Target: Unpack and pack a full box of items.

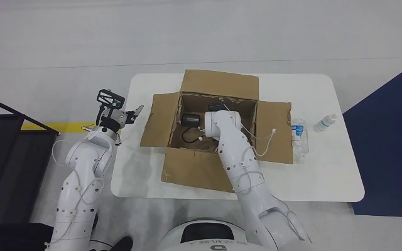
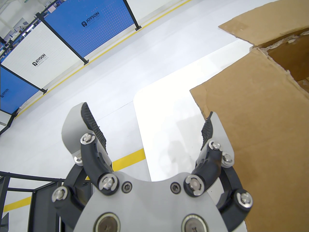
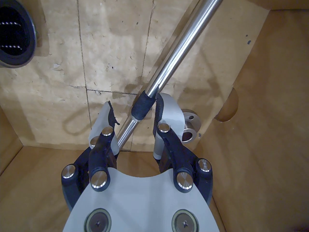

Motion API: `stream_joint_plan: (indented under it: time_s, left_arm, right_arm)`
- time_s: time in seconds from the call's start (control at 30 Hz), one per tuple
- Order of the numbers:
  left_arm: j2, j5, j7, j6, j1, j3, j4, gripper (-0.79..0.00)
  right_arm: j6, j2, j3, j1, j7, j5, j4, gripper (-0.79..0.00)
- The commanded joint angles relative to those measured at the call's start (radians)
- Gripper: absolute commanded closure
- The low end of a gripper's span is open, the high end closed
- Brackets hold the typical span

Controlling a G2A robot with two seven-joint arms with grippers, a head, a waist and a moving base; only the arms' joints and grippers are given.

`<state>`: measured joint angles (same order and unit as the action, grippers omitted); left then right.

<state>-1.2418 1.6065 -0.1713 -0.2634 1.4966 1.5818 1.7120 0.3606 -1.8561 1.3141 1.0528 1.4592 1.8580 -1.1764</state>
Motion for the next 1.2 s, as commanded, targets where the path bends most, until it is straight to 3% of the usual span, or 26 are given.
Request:
stream_joint_plan:
  time_s: [0.0,0.33,0.5,0.63,0.93,1.17]
  left_arm:
    - [0.000,0.000,0.000,0.000,0.000,0.000,0.000,-0.785]
    - [0.000,0.000,0.000,0.000,0.000,0.000,0.000,-0.785]
    - [0.000,0.000,0.000,0.000,0.000,0.000,0.000,-0.785]
    - [0.000,0.000,0.000,0.000,0.000,0.000,0.000,-0.785]
    - [0.000,0.000,0.000,0.000,0.000,0.000,0.000,-0.785]
    - [0.000,0.000,0.000,0.000,0.000,0.000,0.000,-0.785]
  right_arm:
    - [0.004,0.002,0.008,0.008,-0.004,-0.006,-0.005,-0.329]
    - [0.026,0.010,0.017,0.039,-0.026,-0.009,-0.024,-0.271]
    - [0.055,0.008,0.004,0.039,-0.055,-0.002,-0.013,-0.083]
    - [0.076,0.008,-0.007,0.046,-0.076,0.002,-0.014,0.000]
    - [0.110,0.008,-0.015,0.064,-0.109,0.008,-0.020,0.000]
    - [0.133,0.033,-0.042,0.152,-0.133,-0.010,-0.209,0.000]
